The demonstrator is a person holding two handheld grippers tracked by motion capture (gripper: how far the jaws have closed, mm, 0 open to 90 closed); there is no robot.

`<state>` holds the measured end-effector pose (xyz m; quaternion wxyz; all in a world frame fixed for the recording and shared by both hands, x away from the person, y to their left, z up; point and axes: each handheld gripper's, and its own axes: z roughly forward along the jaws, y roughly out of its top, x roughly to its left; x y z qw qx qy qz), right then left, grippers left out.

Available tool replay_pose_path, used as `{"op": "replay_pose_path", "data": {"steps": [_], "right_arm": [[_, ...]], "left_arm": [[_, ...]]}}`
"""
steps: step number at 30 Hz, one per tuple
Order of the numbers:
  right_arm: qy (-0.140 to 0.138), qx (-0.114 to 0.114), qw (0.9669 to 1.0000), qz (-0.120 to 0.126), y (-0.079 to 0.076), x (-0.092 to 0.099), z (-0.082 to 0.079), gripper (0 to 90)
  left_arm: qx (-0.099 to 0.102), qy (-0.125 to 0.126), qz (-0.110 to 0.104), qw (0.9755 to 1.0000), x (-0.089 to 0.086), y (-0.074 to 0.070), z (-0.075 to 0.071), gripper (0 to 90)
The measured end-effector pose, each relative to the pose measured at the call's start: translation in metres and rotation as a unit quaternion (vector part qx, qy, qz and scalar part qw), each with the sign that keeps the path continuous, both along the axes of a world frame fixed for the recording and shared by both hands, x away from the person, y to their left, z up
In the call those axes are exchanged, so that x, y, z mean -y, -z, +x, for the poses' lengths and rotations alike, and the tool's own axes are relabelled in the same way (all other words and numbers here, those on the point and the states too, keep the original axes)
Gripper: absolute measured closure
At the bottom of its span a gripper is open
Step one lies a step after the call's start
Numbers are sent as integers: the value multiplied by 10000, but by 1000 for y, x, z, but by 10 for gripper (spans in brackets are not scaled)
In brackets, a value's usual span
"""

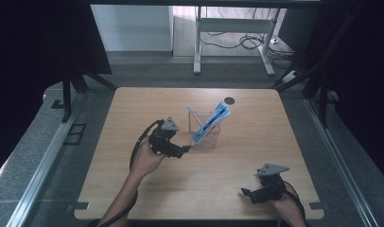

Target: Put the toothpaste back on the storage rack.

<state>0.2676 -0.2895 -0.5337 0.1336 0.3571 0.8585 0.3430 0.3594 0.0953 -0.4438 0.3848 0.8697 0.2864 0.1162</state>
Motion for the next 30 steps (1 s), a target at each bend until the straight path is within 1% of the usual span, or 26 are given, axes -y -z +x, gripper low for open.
{"op": "replay_pose_path", "data": {"steps": [11,16,17,19,23,26,30], "right_arm": [[-13,-4,10000,-17,0,-1,0,0],[-17,-6,10000,-14,0,-2,0,0],[-17,-6,10000,-14,0,-2,0,0],[-20,0,10000,-11,1,-2,0,0],[-23,2,10000,-11,1,-2,0,0],[-25,5,10000,-14,1,-2,0,0],[-25,4,10000,-18,1,-3,0,0]], "left_arm": [[-48,-158,-106,9998,-20,5,-14,130],[-53,-229,-136,9996,-31,6,-23,131],[-53,-229,-136,9996,-31,6,-23,130],[-57,-260,-144,9995,-36,7,-28,131],[-49,-312,-131,9994,-42,9,-34,130],[-78,-359,-177,9992,-48,12,-40,131],[-85,-427,-144,9989,-55,16,-47,131]]}}
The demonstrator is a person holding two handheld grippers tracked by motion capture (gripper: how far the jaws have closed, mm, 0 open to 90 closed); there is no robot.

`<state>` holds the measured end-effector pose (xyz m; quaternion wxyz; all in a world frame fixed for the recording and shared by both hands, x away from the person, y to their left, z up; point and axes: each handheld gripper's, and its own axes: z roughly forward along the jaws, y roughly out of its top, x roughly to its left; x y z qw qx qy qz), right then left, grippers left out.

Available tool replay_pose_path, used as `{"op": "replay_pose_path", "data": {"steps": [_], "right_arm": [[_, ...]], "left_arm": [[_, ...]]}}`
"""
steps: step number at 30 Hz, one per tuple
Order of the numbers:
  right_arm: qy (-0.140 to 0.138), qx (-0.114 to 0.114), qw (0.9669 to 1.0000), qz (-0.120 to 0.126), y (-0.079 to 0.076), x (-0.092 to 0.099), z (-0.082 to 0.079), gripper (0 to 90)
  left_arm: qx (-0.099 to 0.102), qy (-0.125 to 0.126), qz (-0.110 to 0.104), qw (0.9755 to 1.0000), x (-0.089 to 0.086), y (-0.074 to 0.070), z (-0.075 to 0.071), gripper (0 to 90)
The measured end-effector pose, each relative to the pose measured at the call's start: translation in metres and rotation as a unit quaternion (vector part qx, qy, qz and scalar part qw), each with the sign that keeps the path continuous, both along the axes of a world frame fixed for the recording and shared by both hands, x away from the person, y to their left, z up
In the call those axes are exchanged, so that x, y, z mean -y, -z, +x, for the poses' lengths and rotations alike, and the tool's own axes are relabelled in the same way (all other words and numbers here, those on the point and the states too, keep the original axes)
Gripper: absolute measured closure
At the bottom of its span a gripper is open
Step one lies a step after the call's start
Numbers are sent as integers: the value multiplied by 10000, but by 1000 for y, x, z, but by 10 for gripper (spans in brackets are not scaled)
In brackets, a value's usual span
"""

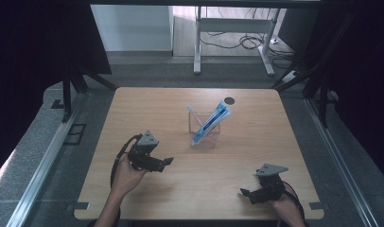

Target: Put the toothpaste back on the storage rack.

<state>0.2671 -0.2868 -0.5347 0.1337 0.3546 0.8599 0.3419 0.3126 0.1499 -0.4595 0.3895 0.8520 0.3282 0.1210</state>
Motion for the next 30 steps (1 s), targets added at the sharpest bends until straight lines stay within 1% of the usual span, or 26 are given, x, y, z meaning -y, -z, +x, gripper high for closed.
{"op": "replay_pose_path", "data": {"steps": [4,8,11,16,18,21,24,25,26,30], "right_arm": [[-15,-12,10000,-2,0,0,0,0],[-12,-24,10000,-6,0,-1,0,0],[-6,-5,10000,-5,0,-1,0,0],[6,26,10000,-9,0,-1,0,0],[9,22,10000,22,0,-1,0,0],[17,19,10000,39,0,0,0,0],[5,14,10000,30,0,-1,-1,0],[3,13,10000,29,0,-1,0,0],[0,9,10000,27,0,-1,0,0],[6,14,10000,30,0,-1,0,0]], "left_arm": [[-3,-64,-20,10000,-8,3,-7,131],[0,-126,12,9999,-14,6,-14,131],[-19,-165,-19,9999,-20,8,-20,130],[-59,-265,-65,9996,-28,16,-28,131],[-59,-289,-46,9996,-30,19,-31,131],[-66,-310,-36,9995,-32,25,-34,131],[-64,-342,57,9994,-33,32,-37,131],[-88,-352,94,9993,-34,36,-39,131],[-88,-352,94,9993,-34,36,-39,131],[-153,-359,97,9992,-32,45,-41,131]]}}
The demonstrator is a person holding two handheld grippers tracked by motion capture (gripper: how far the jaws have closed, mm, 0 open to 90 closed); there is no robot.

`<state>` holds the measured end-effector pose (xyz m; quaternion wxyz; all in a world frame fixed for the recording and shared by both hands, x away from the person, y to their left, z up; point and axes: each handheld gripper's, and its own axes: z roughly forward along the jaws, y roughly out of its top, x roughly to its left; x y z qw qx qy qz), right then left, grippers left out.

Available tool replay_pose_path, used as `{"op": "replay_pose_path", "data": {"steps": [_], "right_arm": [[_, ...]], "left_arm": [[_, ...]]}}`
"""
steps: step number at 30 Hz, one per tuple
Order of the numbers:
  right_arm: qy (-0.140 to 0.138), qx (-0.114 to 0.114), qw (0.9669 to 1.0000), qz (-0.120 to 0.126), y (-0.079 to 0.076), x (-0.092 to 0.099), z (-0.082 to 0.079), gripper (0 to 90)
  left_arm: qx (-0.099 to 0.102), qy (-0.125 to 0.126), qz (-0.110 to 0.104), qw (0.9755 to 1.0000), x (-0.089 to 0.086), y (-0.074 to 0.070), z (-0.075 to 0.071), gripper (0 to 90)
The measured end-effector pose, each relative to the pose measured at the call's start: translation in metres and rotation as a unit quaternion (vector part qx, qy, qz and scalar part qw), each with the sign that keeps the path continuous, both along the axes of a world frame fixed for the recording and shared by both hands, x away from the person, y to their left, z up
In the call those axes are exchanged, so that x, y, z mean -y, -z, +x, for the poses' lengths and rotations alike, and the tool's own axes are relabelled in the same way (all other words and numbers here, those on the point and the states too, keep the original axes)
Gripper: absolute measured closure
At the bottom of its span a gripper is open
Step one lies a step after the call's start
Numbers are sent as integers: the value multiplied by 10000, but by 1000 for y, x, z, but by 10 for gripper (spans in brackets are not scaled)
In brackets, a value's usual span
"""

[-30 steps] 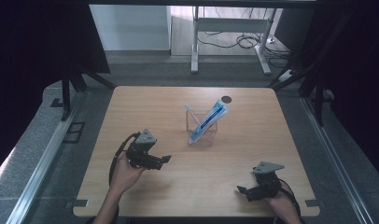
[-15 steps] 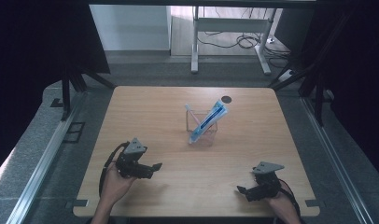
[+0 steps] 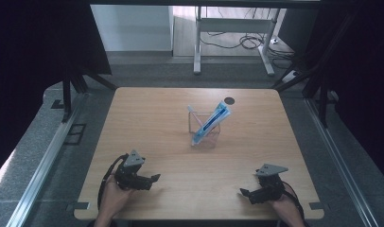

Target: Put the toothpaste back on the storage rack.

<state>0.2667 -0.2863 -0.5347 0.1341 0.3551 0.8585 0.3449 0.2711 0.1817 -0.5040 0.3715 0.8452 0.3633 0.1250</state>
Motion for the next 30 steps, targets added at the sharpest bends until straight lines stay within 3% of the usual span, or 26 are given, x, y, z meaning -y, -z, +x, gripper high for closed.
{"op": "replay_pose_path", "data": {"steps": [6,13,30], "right_arm": [[-11,11,10000,-4,0,0,0,0],[-15,9,10000,-11,1,0,0,0],[-50,-3,10000,-40,4,-2,1,0]], "left_arm": [[-32,73,28,10000,7,9,-3,131],[-139,165,244,9995,15,21,-4,131],[-235,304,478,9981,26,34,-4,130]]}}
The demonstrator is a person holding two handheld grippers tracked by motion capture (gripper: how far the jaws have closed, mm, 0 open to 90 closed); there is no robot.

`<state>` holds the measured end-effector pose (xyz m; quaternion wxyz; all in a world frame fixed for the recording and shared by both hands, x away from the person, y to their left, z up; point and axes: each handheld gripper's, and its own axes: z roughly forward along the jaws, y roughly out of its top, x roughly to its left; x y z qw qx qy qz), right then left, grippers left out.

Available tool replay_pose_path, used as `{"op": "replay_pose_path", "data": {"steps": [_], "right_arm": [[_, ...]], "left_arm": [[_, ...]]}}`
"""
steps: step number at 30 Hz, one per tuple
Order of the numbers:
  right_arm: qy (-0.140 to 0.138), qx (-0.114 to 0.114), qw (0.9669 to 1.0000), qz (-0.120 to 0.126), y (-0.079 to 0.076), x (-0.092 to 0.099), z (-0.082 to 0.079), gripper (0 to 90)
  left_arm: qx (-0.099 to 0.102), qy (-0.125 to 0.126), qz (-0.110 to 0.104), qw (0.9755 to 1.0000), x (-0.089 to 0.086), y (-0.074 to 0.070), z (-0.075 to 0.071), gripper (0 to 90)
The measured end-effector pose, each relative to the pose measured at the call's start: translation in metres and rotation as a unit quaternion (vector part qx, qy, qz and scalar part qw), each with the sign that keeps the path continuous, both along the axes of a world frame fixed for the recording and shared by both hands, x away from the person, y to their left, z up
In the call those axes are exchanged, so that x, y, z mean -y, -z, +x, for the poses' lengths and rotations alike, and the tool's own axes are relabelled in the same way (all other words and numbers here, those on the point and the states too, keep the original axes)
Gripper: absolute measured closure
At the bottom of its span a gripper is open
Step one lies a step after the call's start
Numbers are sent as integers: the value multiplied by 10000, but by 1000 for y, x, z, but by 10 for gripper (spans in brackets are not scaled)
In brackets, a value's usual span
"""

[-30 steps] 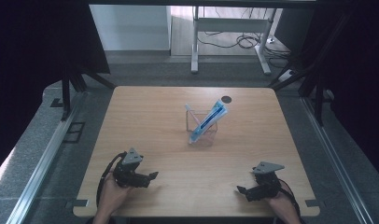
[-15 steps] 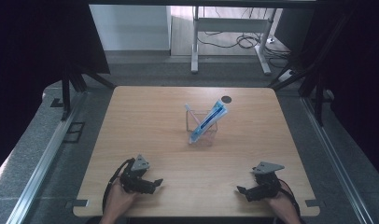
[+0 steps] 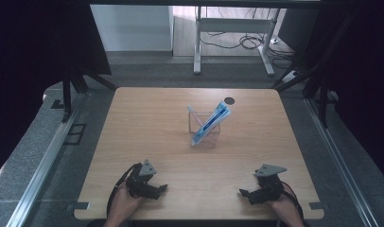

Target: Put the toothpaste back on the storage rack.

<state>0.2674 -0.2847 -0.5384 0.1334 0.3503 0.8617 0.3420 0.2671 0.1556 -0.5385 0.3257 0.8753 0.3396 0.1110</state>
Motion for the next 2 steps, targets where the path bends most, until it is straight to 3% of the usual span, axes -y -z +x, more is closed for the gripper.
{"op": "replay_pose_path", "data": {"steps": [2], "right_arm": [[7,-5,10000,3,0,0,0,0]], "left_arm": [[-2,-14,-13,10000,0,0,0,130]]}}
